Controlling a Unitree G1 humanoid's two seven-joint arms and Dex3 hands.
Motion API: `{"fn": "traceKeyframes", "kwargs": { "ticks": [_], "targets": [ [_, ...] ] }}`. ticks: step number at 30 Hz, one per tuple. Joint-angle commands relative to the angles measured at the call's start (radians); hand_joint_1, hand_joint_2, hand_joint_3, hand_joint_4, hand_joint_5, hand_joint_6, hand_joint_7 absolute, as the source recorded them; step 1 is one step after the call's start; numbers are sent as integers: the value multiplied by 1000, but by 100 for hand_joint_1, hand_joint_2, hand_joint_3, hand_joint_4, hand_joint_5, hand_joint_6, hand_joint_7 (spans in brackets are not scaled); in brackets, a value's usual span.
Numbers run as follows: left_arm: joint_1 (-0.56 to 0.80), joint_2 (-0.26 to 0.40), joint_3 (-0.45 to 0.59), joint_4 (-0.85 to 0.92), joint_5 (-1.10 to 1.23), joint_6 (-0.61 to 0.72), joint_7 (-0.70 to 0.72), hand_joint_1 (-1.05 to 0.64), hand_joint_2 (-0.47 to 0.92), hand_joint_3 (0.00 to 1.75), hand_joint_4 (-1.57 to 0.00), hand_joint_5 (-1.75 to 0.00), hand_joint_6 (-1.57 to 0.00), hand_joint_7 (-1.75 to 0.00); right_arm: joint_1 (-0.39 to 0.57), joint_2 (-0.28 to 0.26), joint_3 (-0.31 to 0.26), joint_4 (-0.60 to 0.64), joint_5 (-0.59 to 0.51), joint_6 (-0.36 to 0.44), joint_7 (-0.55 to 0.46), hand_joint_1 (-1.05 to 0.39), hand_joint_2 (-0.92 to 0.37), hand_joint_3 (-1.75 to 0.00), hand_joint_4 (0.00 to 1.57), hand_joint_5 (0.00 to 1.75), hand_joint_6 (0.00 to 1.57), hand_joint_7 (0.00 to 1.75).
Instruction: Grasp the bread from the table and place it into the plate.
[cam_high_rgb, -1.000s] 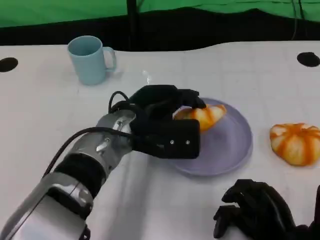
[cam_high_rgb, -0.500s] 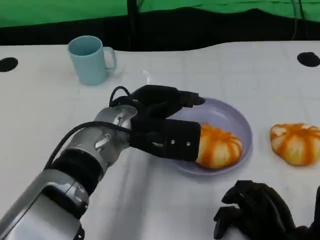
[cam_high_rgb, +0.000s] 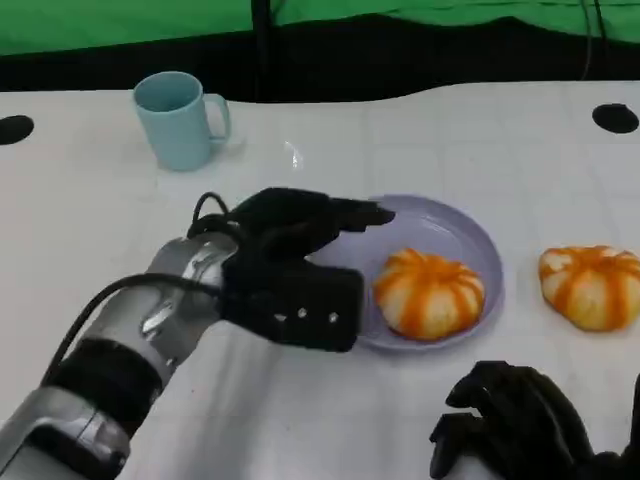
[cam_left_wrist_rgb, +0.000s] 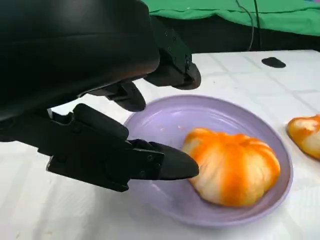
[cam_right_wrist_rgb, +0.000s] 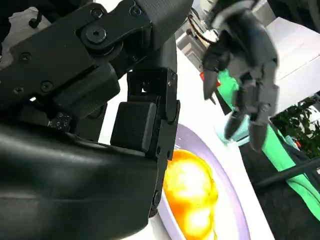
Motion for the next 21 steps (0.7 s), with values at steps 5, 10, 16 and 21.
{"fn": "traceKeyframes", "kwargs": {
  "ticks": [5,10,16,21],
  "targets": [
    [222,-3,179,-105,-280,-199,43,-56,92,28,-56,-56,-55,-11,-2,-10,-17,-6,12,5,-4,-105,-72,0,157,76,157,38],
    [346,-43,254,-179,-518,-233,-80,-49,92,31,-58,-119,-76,-20,6,-10,-14,-23,9,8,-9,-105,-73,0,157,78,157,39],
    [476,-67,307,-309,-704,-157,-200,-54,92,36,-54,-167,-60,-93,10,-14,-15,-28,12,12,-3,-105,-73,0,157,78,157,39],
    [584,-85,355,-412,-856,-70,-283,-62,92,37,-63,-174,-46,-156,17,-19,-14,-39,17,26,4,-103,-73,0,157,76,157,38]
  ]
}}
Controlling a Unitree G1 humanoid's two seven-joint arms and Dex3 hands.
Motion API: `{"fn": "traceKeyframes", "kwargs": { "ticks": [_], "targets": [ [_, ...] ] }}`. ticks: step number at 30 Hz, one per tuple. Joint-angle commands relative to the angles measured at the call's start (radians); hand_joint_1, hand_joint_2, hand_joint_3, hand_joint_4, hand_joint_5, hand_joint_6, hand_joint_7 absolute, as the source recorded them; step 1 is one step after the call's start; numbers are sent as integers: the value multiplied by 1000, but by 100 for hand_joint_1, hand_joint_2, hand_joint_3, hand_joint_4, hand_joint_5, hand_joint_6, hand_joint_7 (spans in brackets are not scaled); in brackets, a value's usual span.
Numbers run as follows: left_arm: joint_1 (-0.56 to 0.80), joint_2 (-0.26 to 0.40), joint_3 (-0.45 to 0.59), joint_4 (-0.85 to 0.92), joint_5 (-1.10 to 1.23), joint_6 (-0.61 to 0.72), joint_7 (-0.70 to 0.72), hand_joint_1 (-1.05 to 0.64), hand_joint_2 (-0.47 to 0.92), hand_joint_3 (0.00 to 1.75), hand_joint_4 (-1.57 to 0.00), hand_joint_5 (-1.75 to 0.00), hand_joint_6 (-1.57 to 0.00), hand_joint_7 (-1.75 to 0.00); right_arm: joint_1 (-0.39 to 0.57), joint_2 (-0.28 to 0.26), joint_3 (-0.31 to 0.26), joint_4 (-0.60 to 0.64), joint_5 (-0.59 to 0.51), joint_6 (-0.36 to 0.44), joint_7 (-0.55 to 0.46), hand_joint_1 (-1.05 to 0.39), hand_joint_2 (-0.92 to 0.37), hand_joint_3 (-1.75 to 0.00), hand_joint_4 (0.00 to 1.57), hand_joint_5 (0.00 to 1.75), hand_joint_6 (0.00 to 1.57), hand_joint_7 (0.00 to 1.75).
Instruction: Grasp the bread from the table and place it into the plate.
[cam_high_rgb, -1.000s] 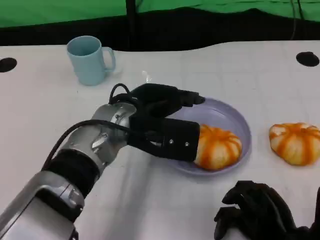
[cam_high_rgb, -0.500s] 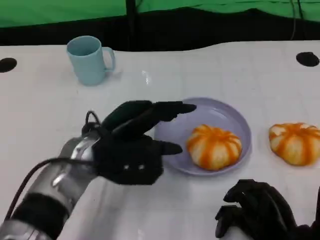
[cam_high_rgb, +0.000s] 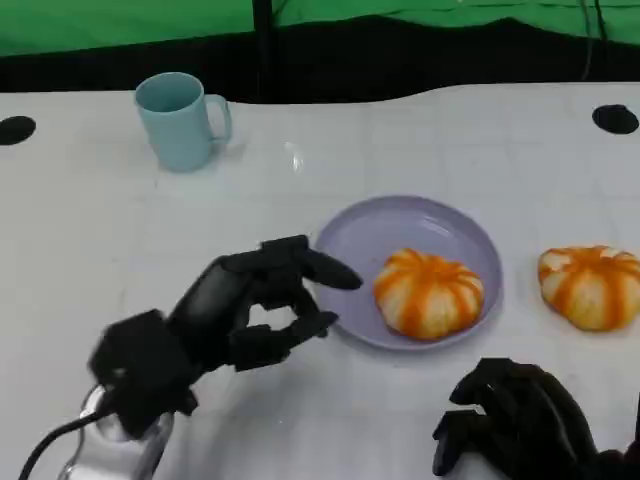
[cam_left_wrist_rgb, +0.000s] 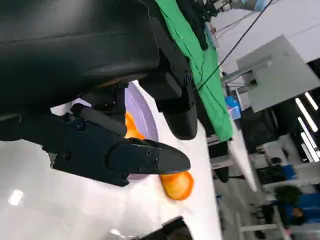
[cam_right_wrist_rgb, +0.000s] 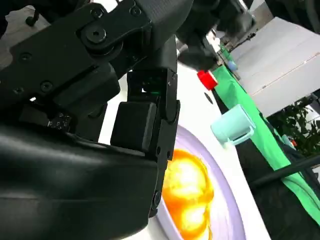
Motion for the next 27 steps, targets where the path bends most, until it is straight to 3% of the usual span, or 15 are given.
{"fn": "traceKeyframes", "kwargs": {
  "ticks": [1,5,10,16,27],
  "targets": [
    [67,-6,37,-65,-74,62,-49,-62,92,37,-63,-175,-46,-158,13,-17,-5,-19,15,14,6,-103,-72,0,157,76,157,38],
    [148,-43,71,-127,-191,150,-89,-63,92,37,-66,-175,-45,-172,18,-20,-2,-22,13,7,13,-103,-72,0,157,75,157,38],
    [169,-52,96,-135,-241,210,-146,-63,92,36,-67,-175,-45,-174,24,-19,-1,-32,12,13,3,-103,-72,0,157,75,157,38],
    [208,-70,153,-136,-381,371,-235,-70,92,29,-83,-175,-62,-175,36,-21,2,-63,19,43,-11,-102,-72,0,156,76,157,38],
    [222,-82,191,-123,-386,421,-284,-71,92,33,-89,-175,-66,-175,32,-25,-1,-56,24,34,-1,-100,-73,-1,156,77,157,38]
  ]
}}
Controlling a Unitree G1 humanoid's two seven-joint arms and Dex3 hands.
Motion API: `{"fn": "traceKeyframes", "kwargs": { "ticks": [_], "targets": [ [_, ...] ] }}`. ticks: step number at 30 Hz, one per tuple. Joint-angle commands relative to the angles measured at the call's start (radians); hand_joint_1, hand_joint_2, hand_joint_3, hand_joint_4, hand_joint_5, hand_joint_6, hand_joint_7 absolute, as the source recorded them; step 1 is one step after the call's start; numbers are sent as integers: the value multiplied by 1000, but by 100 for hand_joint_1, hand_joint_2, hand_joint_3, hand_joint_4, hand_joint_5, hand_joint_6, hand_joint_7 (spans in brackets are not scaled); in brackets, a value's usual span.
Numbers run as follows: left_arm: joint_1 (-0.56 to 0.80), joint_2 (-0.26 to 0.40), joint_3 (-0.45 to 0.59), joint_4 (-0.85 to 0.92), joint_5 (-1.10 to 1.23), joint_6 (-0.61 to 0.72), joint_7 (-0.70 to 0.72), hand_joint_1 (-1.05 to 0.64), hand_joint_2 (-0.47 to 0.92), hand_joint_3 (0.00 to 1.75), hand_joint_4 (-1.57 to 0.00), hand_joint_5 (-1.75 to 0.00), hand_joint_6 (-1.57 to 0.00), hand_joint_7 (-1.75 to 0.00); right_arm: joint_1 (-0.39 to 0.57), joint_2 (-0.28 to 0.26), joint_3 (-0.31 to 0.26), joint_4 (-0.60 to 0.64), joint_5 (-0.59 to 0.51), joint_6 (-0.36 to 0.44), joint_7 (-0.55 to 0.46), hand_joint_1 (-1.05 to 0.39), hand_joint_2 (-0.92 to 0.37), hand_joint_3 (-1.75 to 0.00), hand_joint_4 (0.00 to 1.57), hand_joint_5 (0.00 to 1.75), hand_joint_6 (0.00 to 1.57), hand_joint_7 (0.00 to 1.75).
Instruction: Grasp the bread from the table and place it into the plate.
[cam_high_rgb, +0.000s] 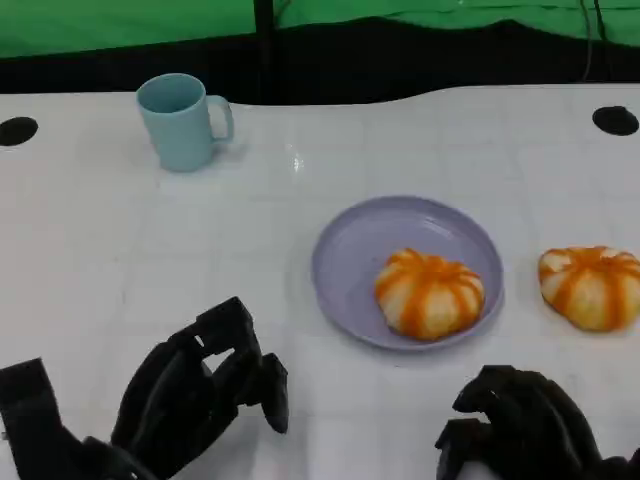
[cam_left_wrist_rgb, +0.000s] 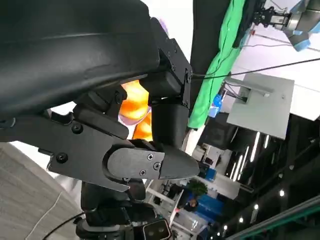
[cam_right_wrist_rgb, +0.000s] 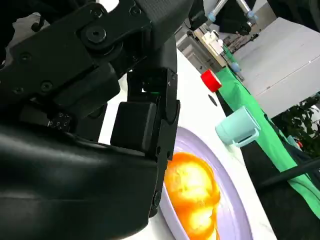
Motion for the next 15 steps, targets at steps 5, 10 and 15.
{"fn": "traceKeyframes", "kwargs": {
  "ticks": [5,10,15],
  "targets": [
    [-12,5,32,29,0,40,-33,-72,92,32,-90,-175,-67,-175,-6,-15,-14,-2,13,-5,7,-100,-72,0,156,77,157,36],
    [-26,-3,39,52,10,38,-44,-72,92,31,-90,-175,-67,-175,-14,-19,-17,8,11,-5,7,-101,-72,0,156,76,157,36],
    [-36,-9,43,66,18,36,-47,-72,92,30,-90,-175,-67,-175,-21,-20,-21,15,9,-5,6,-102,-72,0,156,76,157,36]
  ]
}}
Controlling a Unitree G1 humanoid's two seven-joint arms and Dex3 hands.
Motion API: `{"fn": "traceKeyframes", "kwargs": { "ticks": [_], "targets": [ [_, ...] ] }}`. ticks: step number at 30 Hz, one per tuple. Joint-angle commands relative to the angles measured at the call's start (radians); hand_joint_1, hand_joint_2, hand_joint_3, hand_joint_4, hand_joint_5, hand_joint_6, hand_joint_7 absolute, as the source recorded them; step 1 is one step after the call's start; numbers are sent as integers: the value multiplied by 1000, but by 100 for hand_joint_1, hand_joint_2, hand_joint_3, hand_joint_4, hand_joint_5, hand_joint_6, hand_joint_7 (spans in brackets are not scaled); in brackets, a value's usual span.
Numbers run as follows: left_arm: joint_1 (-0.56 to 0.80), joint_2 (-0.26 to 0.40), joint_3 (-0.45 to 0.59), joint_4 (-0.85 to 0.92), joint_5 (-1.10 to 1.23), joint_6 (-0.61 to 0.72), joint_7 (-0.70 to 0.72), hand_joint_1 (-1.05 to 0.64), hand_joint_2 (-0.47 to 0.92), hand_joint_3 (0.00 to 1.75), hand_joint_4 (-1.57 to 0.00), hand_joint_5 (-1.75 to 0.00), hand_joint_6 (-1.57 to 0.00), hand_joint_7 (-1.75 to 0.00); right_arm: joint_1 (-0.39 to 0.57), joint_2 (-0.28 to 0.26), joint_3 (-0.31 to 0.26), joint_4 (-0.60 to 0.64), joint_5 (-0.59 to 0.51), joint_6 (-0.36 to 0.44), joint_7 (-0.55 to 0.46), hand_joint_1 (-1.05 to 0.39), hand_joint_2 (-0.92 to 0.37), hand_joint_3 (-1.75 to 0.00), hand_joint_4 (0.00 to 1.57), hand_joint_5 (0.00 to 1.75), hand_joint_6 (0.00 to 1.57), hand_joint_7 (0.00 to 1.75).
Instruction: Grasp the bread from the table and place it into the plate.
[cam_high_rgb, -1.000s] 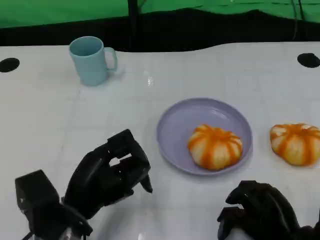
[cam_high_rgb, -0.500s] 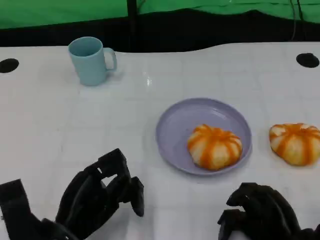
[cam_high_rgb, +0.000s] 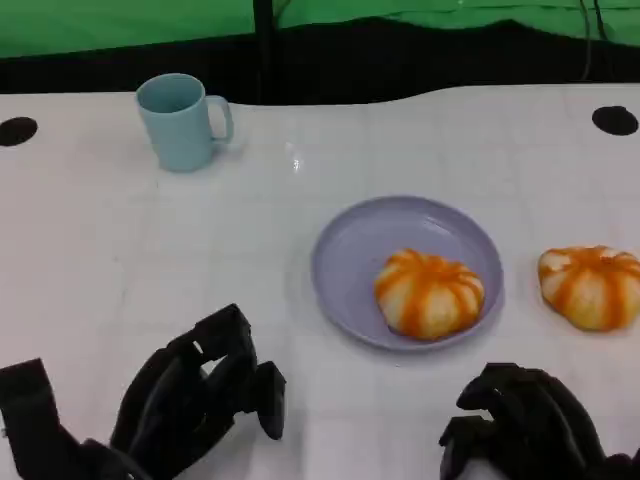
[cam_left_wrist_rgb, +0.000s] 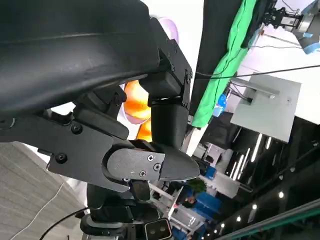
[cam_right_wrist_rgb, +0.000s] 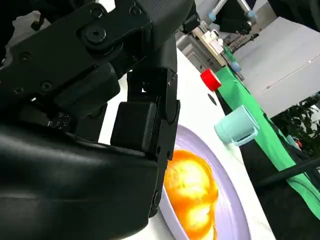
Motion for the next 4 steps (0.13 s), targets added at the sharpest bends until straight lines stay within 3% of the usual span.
{"fn": "traceKeyframes", "kwargs": {
  "ticks": [1,4],
  "targets": [
    [-18,1,12,19,13,-7,-18,-72,92,30,-90,-175,-67,-175,-13,-14,-12,9,8,-4,2,-102,-72,0,157,76,157,37],
    [-24,-4,15,30,20,-18,-21,-73,92,29,-90,-175,-67,-175,-18,-15,-14,18,5,-9,5,-102,-72,0,156,76,157,36]
  ]
}}
